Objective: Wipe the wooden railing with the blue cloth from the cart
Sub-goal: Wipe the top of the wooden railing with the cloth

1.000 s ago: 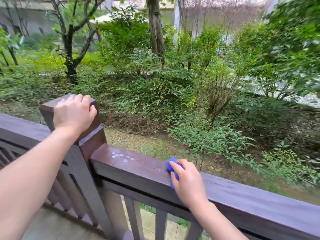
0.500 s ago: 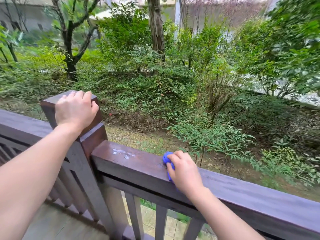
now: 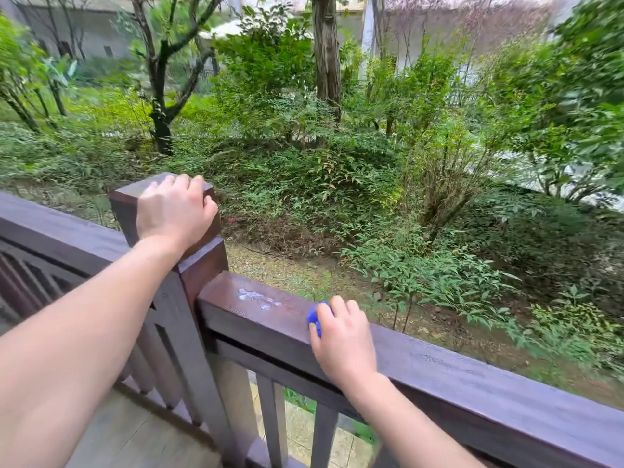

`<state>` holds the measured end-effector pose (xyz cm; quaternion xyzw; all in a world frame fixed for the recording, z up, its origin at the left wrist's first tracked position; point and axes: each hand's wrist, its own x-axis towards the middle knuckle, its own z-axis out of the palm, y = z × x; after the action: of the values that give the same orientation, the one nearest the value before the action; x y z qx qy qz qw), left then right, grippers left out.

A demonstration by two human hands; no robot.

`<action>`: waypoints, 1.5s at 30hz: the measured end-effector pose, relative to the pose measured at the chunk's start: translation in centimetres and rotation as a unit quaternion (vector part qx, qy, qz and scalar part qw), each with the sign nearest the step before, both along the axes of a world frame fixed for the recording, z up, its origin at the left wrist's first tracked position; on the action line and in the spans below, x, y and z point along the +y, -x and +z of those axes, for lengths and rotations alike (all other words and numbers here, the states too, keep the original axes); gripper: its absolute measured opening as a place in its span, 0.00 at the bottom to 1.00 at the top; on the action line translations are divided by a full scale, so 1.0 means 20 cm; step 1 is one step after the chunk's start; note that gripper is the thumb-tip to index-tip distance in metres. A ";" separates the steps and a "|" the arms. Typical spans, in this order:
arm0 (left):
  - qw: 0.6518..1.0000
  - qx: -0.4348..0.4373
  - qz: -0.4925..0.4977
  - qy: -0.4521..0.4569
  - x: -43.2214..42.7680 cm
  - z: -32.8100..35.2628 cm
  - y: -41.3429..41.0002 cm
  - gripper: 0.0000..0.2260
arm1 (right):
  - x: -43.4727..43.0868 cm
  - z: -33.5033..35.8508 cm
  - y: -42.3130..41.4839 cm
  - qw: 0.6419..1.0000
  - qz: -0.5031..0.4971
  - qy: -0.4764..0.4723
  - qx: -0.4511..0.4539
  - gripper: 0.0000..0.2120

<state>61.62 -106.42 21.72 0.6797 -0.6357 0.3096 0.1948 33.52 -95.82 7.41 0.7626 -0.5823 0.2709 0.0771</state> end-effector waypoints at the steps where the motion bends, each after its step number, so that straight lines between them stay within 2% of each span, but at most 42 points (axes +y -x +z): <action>1: 1.000 -0.001 0.001 0.000 -0.01 0.00 -0.01 0.15 | 0.02 -0.03 -0.04 0.999 0.047 0.012 0.015 0.05; 3: 1.000 -0.003 0.001 -0.005 -0.02 -0.01 -0.02 0.17 | 0.01 -0.05 -0.01 0.994 0.100 0.026 0.043 0.06; 4: 1.000 -0.003 0.000 -0.009 -0.02 -0.01 -0.02 0.18 | -0.01 -0.04 0.03 0.995 0.090 0.024 0.042 0.06; 8: 1.000 -0.004 0.000 -0.019 -0.02 -0.01 -0.02 0.20 | -0.09 0.00 0.08 0.997 -0.035 -0.017 -0.061 0.07; 13: 1.000 -0.019 0.006 -0.018 -0.02 -0.02 -0.03 0.19 | -0.01 -0.06 0.02 0.990 0.137 -0.034 0.007 0.14; 19: 0.999 -0.044 0.010 0.010 -0.04 -0.03 -0.06 0.16 | -0.15 0.01 -0.08 0.996 0.048 -0.055 -0.051 0.09; 21: 0.998 -0.055 0.005 0.022 -0.05 -0.04 -0.07 0.16 | -0.11 -0.02 -0.15 0.994 0.093 -0.042 -0.044 0.08; 24: 0.997 -0.060 -0.018 0.051 -0.05 -0.05 -0.11 0.15 | -0.08 -0.05 -0.11 0.984 0.174 -0.030 -0.011 0.13; 26: 0.994 -0.057 -0.040 0.083 -0.06 -0.06 -0.14 0.13 | -0.14 -0.05 -0.06 0.988 0.145 -0.039 -0.035 0.14; 29: 0.989 -0.047 -0.056 0.131 -0.08 -0.09 -0.14 0.13 | -0.22 -0.02 -0.10 0.993 0.056 -0.047 -0.090 0.09; 31: 0.985 -0.051 -0.057 0.153 -0.09 -0.09 -0.14 0.12 | -0.20 -0.02 -0.18 0.994 0.058 -0.048 -0.077 0.07; 35: 0.982 -0.059 -0.065 0.167 -0.10 -0.11 -0.16 0.13 | -0.12 -0.08 -0.12 0.984 0.179 -0.020 -0.011 0.10; 37: 0.981 -0.055 -0.067 0.175 -0.11 -0.12 -0.16 0.13 | -0.16 -0.07 -0.05 0.986 0.164 -0.010 -0.001 0.11; 41: 0.975 -0.053 -0.083 0.201 -0.12 -0.12 -0.16 0.12 | -0.27 0.00 -0.17 0.997 0.047 -0.041 -0.038 0.07; 45: 0.972 -0.045 -0.089 0.214 -0.12 -0.12 -0.16 0.11 | -0.21 -0.01 -0.27 0.989 0.146 -0.041 0.001 0.07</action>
<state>64.74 -108.82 19.25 0.5483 -0.6209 0.4498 0.3340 38.89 -99.94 7.22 0.8419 -0.4756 0.2548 0.0062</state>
